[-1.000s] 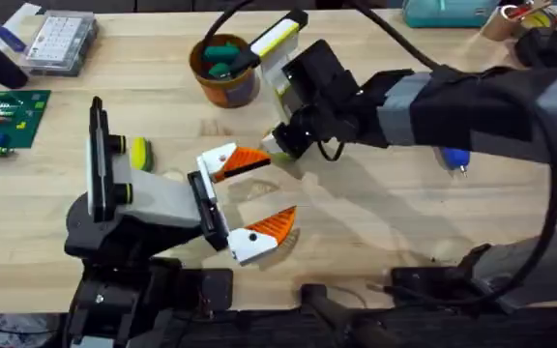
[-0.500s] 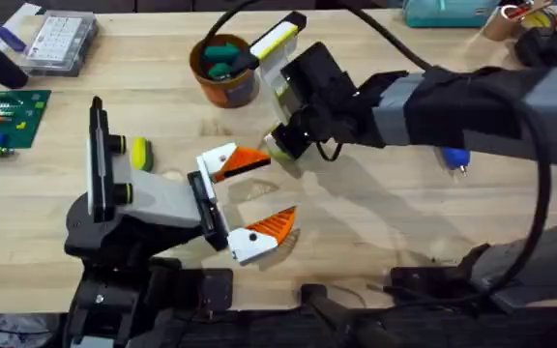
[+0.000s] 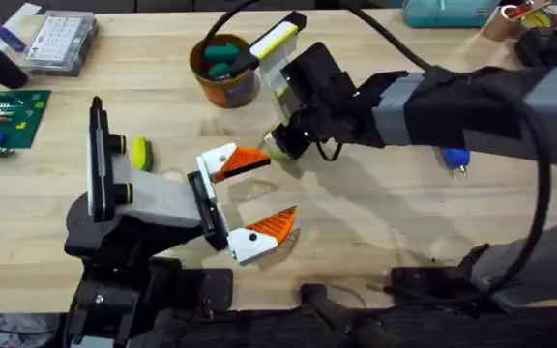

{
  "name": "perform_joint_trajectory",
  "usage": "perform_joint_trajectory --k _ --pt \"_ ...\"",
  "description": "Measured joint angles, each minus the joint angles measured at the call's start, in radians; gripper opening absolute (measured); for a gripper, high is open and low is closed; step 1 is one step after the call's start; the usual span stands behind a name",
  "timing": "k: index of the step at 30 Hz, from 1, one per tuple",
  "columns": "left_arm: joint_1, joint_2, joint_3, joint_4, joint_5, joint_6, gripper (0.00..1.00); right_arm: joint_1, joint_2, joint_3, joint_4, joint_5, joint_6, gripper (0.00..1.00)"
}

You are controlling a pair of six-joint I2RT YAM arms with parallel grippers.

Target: Pick up the gripper from the table and insert it into the empty holder that is missing its gripper. Then pick up a screw, insert it into the mounting hole, and use the screwdriver to tighten it. Finally, clean up the table by picking up the vegetable and placing it into the bucket.

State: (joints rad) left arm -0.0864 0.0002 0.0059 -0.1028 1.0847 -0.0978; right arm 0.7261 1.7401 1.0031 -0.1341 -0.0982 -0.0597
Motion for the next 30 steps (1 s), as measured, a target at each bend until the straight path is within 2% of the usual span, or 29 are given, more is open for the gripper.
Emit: perform_joint_trajectory --k 14,24,30 --pt "0.000 0.000 0.000 0.000 0.000 0.000 0.983 0.000 -0.128 0.007 -0.084 0.000 0.000 0.004" --pt "0.000 0.000 0.000 0.000 0.000 0.000 0.983 0.000 -0.201 0.117 -0.269 -0.001 -0.001 0.004" --pt "0.000 0.000 0.000 0.000 0.000 0.000 0.983 0.000 -0.236 0.171 -0.313 -0.001 -0.002 0.004"
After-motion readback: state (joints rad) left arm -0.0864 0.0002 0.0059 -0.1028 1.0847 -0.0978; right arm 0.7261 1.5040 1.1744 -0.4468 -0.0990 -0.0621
